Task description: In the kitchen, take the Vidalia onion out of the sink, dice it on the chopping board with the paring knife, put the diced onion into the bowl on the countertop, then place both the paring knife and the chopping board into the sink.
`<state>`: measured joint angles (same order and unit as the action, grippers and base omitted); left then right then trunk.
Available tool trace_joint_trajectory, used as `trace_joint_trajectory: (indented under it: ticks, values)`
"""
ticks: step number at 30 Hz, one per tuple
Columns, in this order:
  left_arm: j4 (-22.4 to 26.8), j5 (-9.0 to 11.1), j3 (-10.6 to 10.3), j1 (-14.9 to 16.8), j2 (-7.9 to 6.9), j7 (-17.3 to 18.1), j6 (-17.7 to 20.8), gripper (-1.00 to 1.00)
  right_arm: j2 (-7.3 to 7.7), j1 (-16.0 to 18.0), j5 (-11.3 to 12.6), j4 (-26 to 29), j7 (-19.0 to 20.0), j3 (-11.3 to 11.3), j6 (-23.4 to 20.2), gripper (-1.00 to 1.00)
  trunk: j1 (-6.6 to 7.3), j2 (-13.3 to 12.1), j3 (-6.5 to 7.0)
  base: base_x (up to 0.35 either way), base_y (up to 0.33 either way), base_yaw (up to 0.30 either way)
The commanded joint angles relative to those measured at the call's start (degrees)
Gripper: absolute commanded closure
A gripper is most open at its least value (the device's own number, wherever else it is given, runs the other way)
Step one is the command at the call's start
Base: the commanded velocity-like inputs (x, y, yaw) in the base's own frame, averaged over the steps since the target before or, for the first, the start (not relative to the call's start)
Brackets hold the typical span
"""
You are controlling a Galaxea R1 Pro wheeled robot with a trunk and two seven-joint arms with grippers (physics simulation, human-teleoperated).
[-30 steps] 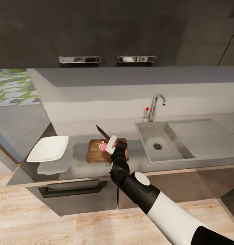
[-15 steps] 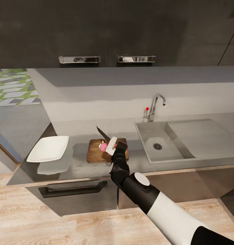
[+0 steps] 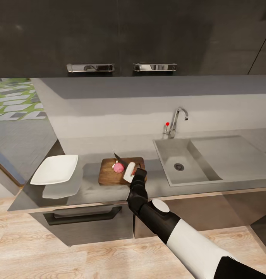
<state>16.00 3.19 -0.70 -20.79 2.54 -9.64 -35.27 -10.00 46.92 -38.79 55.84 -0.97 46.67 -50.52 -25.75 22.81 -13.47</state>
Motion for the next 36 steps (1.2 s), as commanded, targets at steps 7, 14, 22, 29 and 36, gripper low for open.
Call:
trace_joint_trajectory:
  ticks: [7,14,22,29,36]
  values:
    - [0.1,0.3,-0.1,0.0,0.01,0.0,-0.1,-1.0,0.0,0.1,-0.1,-0.1,-0.2,0.2,-0.3,1.0,-0.04,0.1,-0.1,0.0,0.0,0.0]
    - [0.1,0.3,-0.1,0.0,0.01,0.0,-0.1,-1.0,0.0,0.1,-0.1,-0.1,-0.2,0.3,-0.3,1.0,-0.04,0.1,-0.1,0.0,0.0,0.0]
    - [0.1,0.3,-0.1,0.0,0.01,0.0,-0.2,-1.0,0.0,0.1,0.0,-0.5,-0.1,0.2,-0.3,1.0,-0.04,0.1,-0.1,0.042,0.034,0.0]
    - [0.1,0.3,-0.1,0.0,0.01,0.0,-0.1,-1.0,0.0,0.1,0.0,-2.3,0.2,0.3,-0.2,1.0,-0.04,0.1,-0.1,0.001,0.001,0.0]
    - [0.1,0.3,-0.1,0.0,0.01,0.0,-0.2,-1.0,0.0,0.1,0.0,-2.3,0.2,0.3,-0.1,1.0,-0.04,0.1,-0.1,0.0,0.0,0.0]
